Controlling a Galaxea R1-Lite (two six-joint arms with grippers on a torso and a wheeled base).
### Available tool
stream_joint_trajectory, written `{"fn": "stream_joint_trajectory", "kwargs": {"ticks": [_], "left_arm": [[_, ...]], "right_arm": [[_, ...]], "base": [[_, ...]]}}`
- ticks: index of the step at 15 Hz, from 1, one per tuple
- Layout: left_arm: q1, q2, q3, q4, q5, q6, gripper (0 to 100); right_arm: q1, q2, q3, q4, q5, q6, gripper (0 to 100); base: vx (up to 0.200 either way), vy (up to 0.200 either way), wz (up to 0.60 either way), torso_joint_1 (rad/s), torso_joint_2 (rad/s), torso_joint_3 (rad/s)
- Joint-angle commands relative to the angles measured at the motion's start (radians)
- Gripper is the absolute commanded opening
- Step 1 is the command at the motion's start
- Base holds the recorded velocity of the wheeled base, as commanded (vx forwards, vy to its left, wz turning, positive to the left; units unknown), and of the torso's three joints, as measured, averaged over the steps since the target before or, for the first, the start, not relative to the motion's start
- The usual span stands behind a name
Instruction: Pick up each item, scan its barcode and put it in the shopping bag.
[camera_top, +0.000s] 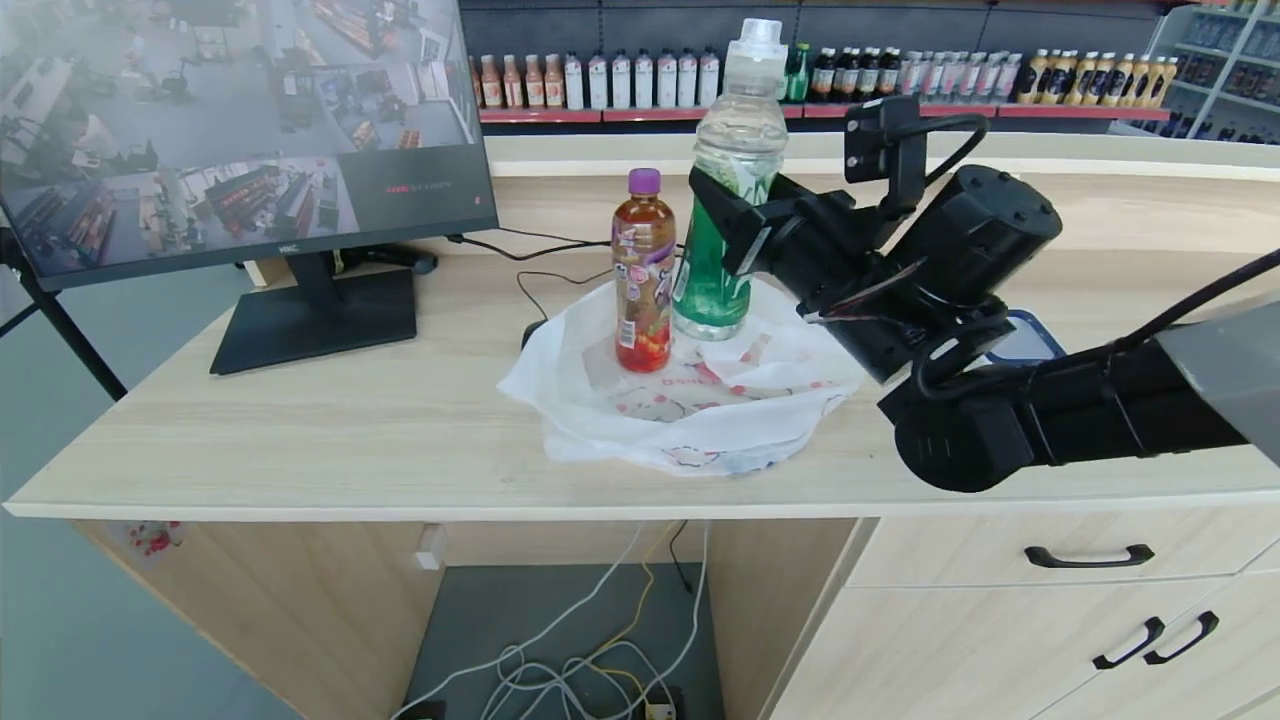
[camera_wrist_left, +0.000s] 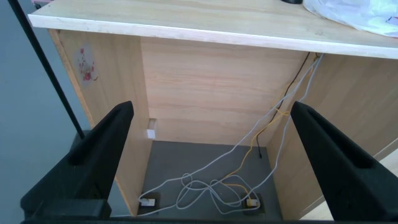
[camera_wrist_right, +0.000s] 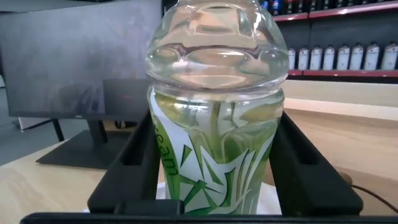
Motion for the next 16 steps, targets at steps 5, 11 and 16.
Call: {"fn": "stream_joint_trajectory", "kwargs": {"ticks": [5,11,16], "left_arm": [[0.000,0.000,0.000,0.000,0.000,-0.001,100],[0.000,0.000,0.000,0.000,0.000,-0.001,100],[0.000,0.000,0.000,0.000,0.000,-0.002,100]], "right_arm": [[-0.008,0.061,-0.004,-0.005,0.000,-0.003,0],[-0.033,0.133,-0.007,-0.092,0.006,-0.001,0],[-0.034,0.180,-0.007,-0.140,0.009,-0.001,0]], "base": [[0.000,0.000,0.00,0.000,0.00,0.000],[0.000,0.000,0.00,0.000,0.00,0.000],[0.000,0.000,0.00,0.000,0.00,0.000]]}}
